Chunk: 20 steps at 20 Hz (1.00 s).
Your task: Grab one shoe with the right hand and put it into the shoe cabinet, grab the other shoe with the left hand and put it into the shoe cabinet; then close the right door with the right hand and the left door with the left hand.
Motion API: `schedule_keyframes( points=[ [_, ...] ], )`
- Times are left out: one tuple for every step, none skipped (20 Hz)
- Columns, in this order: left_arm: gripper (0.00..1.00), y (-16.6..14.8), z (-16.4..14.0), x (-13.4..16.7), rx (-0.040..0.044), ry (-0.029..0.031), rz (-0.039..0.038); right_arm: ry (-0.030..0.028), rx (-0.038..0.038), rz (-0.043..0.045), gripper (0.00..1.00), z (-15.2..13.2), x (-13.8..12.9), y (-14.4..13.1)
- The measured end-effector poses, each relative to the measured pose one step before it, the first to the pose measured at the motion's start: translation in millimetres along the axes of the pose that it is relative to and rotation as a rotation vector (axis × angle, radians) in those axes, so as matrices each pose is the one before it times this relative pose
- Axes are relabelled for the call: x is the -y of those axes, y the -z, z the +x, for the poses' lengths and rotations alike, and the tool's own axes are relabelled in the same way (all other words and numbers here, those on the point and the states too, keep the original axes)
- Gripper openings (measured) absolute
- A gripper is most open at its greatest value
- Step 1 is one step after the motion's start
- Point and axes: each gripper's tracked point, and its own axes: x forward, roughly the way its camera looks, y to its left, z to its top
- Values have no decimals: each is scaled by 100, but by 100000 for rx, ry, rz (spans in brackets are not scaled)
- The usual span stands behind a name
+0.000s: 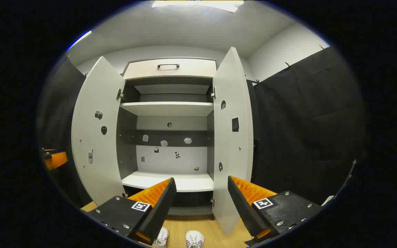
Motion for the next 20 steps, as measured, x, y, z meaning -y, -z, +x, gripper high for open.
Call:
schedule_keyframes(
  points=[
    [96, -174, -115, 143, 477, 312, 548, -203, -112, -230, 93, -28, -131, -7],
    [96, -193, -191, 57, 363, 105, 855, -140, -240, -322, 93, -26, -75, 45],
    [96, -176, -152, 59, 378, 119, 809, 30, -15, -401, 93, -15, -21, -112],
    [93, -124, 83, 93, 160, 228, 449, 299, 9, -440, 93, -24, 70, -29],
    [93, -86, 8, 68, 280, 397, -177, 321, -233, -374, 93, -24, 43, -1],
    [96, -153, 84, 232, 277, 409, -556, 291, -64, -204, 93, -47, 62, 20],
    [96, -94, 3, 74, -26, 163, -583, 104, -33, 9, 93, -19, 105, -21],
    [93, 140, -115, 41, -330, -4, -583, -41, -34, 109, 93, -90, -55, 12],
    [93, -54, 31, 41, -101, 222, -465, -91, -32, -44, 93, -78, -69, -64],
    [93, -79, 97, 226, -12, 313, -168, -70, 145, -206, 93, -116, -60, -33],
    [96, -118, 50, -4, 11, 305, 237, -32, 326, -472, 93, 51, 25, -119],
    [93, 24, 65, 158, 2, 357, 394, 88, 247, -429, 93, -27, -23, -28],
    [93, 42, 13, 123, -131, 299, 331, -3, 270, -266, 93, -107, -18, -49],
    [93, 120, 29, 11, -214, 183, 142, -148, -122, -162, 93, 19, -102, 75],
    [96, 63, -21, 98, -188, 207, -3, -394, -297, -27, 93, -35, -125, 247],
    [96, 121, -59, 170, -239, 73, 16, -324, -404, -5, 93, 197, -124, 245],
    [96, 7, -17, 15, -147, 24, -30, -145, -150, -22, 93, 117, 11, 360],
    [96, 79, 17, 22, -293, -26, -55, 485, 385, -318, 93, 248, 36, 414],
    [96, 40, -5, 39, -209, -44, -28, 1062, 365, -801, 93, 327, 313, 703],
    [96, 69, -19, 25, -103, -265, 242, 463, -389, -815, 93, 314, 18, 1053]
  ],
)
